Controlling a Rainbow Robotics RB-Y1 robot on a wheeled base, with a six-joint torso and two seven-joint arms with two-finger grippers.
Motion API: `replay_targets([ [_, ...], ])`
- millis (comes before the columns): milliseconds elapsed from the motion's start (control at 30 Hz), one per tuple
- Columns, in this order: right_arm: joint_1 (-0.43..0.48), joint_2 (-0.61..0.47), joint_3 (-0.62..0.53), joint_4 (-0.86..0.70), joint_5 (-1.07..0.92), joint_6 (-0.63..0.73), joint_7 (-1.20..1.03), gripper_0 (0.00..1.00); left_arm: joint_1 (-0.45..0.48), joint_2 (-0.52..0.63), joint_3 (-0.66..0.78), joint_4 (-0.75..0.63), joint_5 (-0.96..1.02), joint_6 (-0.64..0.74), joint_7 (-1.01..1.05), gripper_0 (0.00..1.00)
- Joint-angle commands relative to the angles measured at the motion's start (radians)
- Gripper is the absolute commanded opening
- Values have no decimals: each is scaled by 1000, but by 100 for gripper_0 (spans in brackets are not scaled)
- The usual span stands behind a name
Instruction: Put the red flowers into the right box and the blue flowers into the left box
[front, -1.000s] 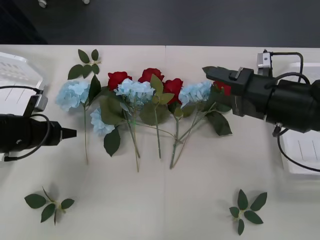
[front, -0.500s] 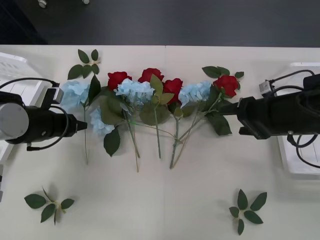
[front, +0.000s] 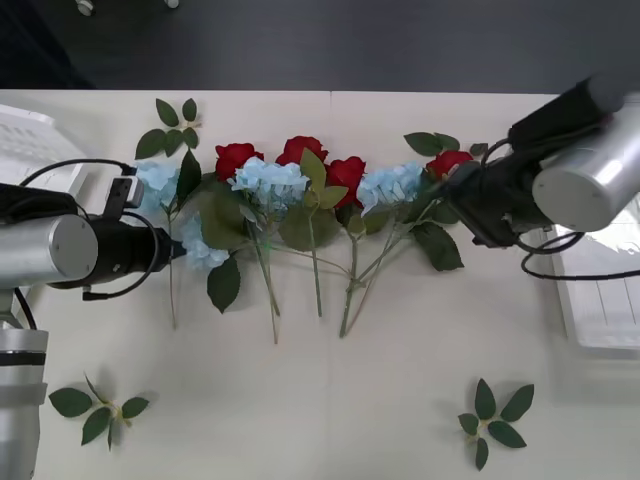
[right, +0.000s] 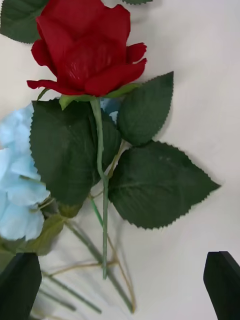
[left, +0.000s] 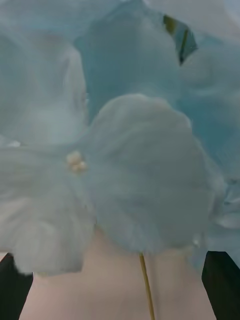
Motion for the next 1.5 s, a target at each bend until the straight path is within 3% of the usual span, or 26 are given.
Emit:
replay_targets([
  [33,-110,45,128,138,102,-39,-160,96,-53,13,-17,43,18,-36,57,100],
  [367,-202,145,175,398,173,-117,-161,96,-65,13,-35,98,-17,-83,57,100],
  [633,-225,174,177,475,195,-149,-152,96,-71,13,-51,132,-15,-106,48,100],
  [667,-225,177,177,483,195,-152,-151,96,-71,13,-51,132,-15,-106,48,95],
  [700,-228,179,177,493,195,-157,-149,96,-70,13,-54,134,-17,-106,46,84],
  [733,-231,183,177,507,195,-163,-146,96,-70,13,-57,132,-18,-106,45,65],
  [767,-233,189,175,524,195,-169,-144,96,-70,13,-62,134,-18,-106,42,40],
  [800,-234,194,175,538,195,-175,-141,96,-68,13,-66,135,-18,-108,39,25],
  [867,-239,202,177,564,195,-194,-135,96,-68,13,-74,135,-18,-106,36,9],
  [967,-245,216,177,605,196,-217,-126,96,-68,13,-78,135,-18,-106,34,1],
  [1333,-274,229,232,682,178,-256,-91,96,-65,16,-52,117,57,-108,16,0],
  [1500,-276,237,234,677,179,-256,-83,96,-51,55,-42,42,124,-68,3,0],
])
